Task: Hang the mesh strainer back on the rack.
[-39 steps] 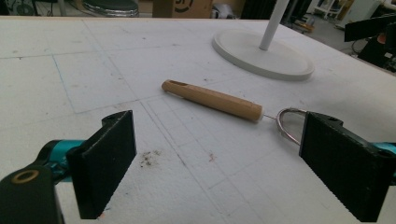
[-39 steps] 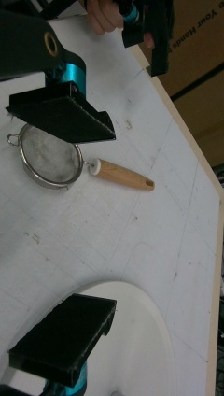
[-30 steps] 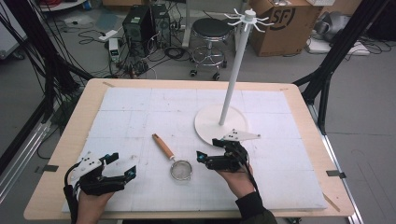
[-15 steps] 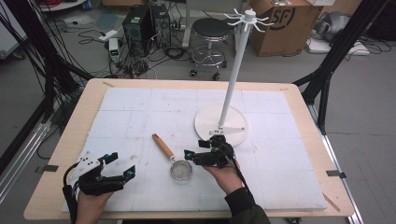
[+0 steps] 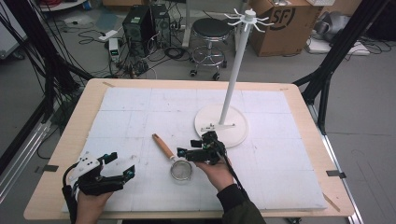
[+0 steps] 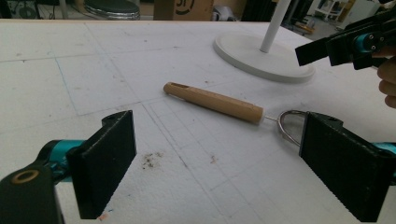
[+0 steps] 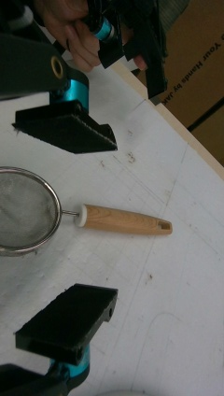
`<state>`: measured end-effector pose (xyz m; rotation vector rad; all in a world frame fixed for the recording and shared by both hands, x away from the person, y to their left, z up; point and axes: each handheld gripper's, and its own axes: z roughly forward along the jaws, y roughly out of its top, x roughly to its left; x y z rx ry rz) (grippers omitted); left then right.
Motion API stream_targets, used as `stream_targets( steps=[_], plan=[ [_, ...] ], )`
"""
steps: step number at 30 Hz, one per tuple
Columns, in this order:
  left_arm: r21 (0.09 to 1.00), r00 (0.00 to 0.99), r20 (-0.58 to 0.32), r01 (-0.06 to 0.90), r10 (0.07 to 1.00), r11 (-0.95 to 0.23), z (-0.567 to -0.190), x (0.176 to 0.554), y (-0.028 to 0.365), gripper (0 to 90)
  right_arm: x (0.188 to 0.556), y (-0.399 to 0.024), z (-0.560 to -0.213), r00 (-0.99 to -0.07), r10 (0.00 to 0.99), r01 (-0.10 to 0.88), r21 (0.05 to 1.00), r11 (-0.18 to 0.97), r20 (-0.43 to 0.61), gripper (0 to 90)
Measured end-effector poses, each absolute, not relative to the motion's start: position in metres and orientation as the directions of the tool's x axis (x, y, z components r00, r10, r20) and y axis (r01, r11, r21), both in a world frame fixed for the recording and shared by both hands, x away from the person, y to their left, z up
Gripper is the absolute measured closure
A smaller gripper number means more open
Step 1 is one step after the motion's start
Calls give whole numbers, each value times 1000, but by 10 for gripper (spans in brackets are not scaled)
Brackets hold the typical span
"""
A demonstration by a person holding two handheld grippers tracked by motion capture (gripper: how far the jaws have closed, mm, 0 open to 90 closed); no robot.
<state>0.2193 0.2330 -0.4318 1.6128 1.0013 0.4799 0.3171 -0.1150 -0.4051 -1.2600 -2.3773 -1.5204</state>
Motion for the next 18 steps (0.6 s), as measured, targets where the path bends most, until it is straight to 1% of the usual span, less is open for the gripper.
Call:
stream_targets(
  steps=[3,11,12,18],
  plan=[
    [936,556,-196,353,808,-16,-432,220,234,116,320,-108,-407,-658,608,667,718,197,445,251],
    [937,556,-191,348,809,-18,-432,219,234,117,326,-93,-409,-639,619,699,680,219,457,300],
    [937,557,-191,349,808,-18,-432,219,233,117,328,-91,-410,-628,630,708,672,218,457,347],
    [938,560,-190,347,807,-20,-432,220,233,117,333,-86,-414,-610,633,731,646,218,476,354]
  ],
)
